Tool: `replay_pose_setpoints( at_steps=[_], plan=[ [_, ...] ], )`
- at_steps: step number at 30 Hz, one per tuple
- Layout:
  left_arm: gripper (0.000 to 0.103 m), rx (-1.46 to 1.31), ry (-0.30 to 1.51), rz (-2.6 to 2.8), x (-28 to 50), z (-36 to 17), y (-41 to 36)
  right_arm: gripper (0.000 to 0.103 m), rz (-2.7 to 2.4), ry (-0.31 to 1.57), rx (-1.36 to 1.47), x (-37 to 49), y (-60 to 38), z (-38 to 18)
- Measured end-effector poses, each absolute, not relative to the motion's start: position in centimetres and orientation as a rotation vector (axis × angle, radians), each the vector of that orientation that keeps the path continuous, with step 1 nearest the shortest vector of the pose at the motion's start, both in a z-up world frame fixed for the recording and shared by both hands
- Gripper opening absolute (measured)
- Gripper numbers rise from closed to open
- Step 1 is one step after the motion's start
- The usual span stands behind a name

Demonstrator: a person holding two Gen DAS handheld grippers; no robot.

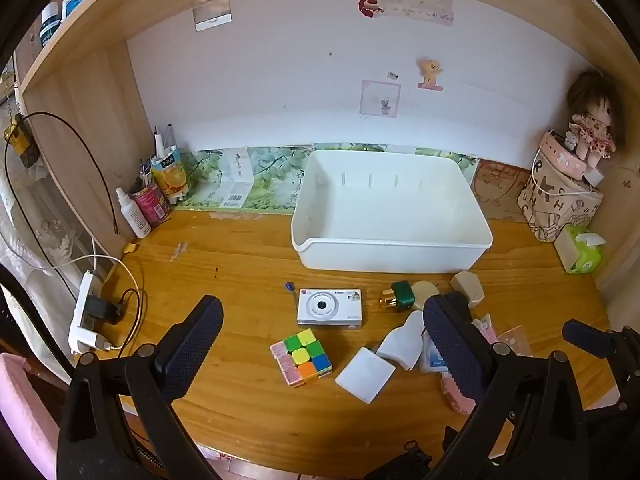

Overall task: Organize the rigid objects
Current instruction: 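Move both grippers down toward the items in front of the white bin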

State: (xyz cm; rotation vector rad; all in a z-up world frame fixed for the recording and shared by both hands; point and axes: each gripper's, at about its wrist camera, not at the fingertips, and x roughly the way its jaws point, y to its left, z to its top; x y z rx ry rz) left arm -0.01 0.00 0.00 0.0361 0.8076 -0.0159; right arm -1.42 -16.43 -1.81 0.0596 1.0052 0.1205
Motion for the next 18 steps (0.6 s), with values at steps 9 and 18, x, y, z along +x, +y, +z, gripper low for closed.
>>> replay_pose_setpoints(
  at_steps=[9, 18],
  plan=[
    [0.101, 0.049, 0.819, -0.031, -1.3, 0.0, 0.9, 0.097, 0.112, 1.009, 0.059, -2.3, -15.8, -1.5],
    [0.101, 0.031, 0.837, -0.063, -1.4, -0.4, 2.0, 0.097, 0.082, 1.018, 0.059, -3.4, -15.1, -1.6]
  ],
)
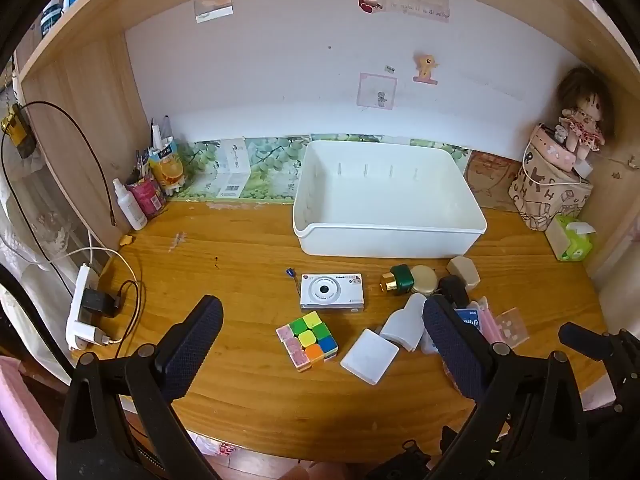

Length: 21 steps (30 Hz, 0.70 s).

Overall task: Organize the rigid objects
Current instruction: 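Move both grippers down toward the items in front of the white bin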

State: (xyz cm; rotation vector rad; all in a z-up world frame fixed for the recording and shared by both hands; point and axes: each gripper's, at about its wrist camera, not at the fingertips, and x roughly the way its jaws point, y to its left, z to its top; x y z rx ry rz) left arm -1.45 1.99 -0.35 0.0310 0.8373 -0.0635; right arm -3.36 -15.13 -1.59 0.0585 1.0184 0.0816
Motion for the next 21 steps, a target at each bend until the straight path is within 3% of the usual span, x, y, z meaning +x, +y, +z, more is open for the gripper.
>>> replay_pose_setpoints(
  at_steps=[21],
  plan=[
    [0.101, -0.120, 0.977, -0.077, -0.7, -4.2, 7.7, 0.097, 0.037, 1.116, 0.044, -4.5, -10.7, -3.1]
  ],
)
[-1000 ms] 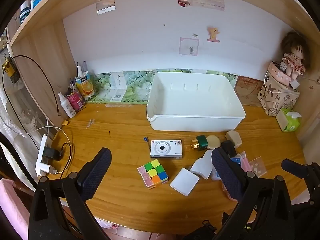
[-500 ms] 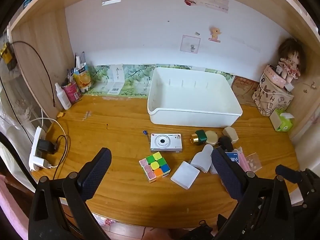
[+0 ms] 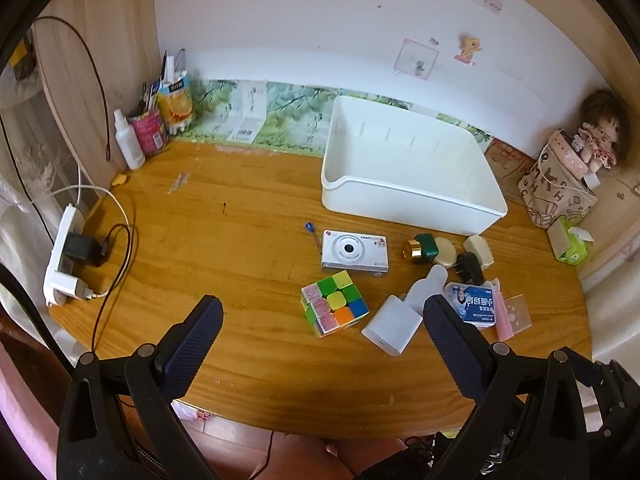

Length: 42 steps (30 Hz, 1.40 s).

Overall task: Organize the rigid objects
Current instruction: 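Move both grippers down toward the items in front of the white bin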

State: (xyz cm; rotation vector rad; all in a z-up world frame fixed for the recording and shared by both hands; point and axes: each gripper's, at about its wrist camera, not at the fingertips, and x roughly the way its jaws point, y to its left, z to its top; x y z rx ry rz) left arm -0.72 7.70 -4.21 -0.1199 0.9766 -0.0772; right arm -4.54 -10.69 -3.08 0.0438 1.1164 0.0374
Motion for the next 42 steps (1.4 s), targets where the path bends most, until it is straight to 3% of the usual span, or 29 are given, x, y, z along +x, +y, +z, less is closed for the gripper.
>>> replay_pose_setpoints(
  at_steps=[25, 42],
  plan=[
    [0.101, -0.256, 1.052, 0.048, 1.5, -5.2, 2.0, 0.097, 0.101, 1.164, 0.015, -0.7, -18.5, -3.7],
    [0.100, -0.460, 1.189, 0.297, 2.6, -10.3, -1.9, 0.097, 0.190, 1.271, -0.010, 3.2, -26.8, -6.9]
  ],
)
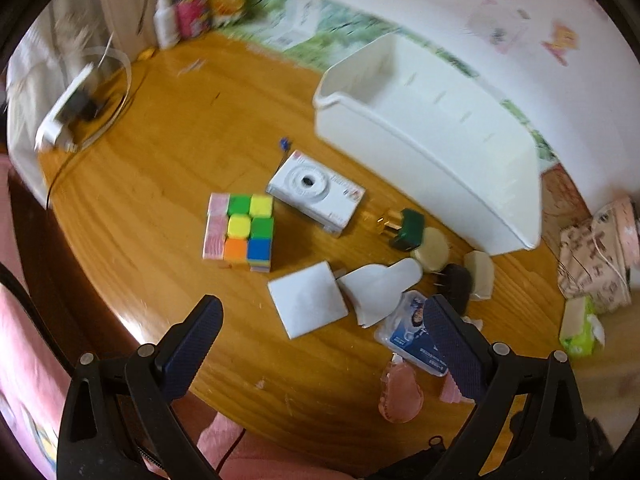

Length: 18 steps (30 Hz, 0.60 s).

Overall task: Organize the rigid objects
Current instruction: 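Move both grippers down toward the items in front of the white bin, then close left gripper on white square charger while right gripper closes on clear plastic box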

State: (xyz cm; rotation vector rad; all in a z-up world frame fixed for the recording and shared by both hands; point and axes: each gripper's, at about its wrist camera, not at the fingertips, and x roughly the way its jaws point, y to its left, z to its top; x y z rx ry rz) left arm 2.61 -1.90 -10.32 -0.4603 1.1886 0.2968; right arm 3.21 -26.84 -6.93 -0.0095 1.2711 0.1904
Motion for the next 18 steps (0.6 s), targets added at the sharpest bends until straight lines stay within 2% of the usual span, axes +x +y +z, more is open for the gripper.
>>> replay_pose_setpoints(
  at_steps=[11, 13, 18],
  plan=[
    [0.100, -0.675, 1.342, 0.441, 2.3, -15.7, 0.0, 0.097, 0.223, 1.504, 0.084, 6.2, -29.6, -12.2],
    [0.100, -0.704, 1.352, 0.455, 2.2, -16.3, 0.3, 0.091, 0.225, 1.549, 0.115, 6.5, -30.0, -13.3],
    [0.096, -0.734, 1.377, 0.480, 2.1, -17.6, 0.4, 0.089, 0.215, 1.665, 0.196, 7.0, -31.1, -15.9]
  ],
)
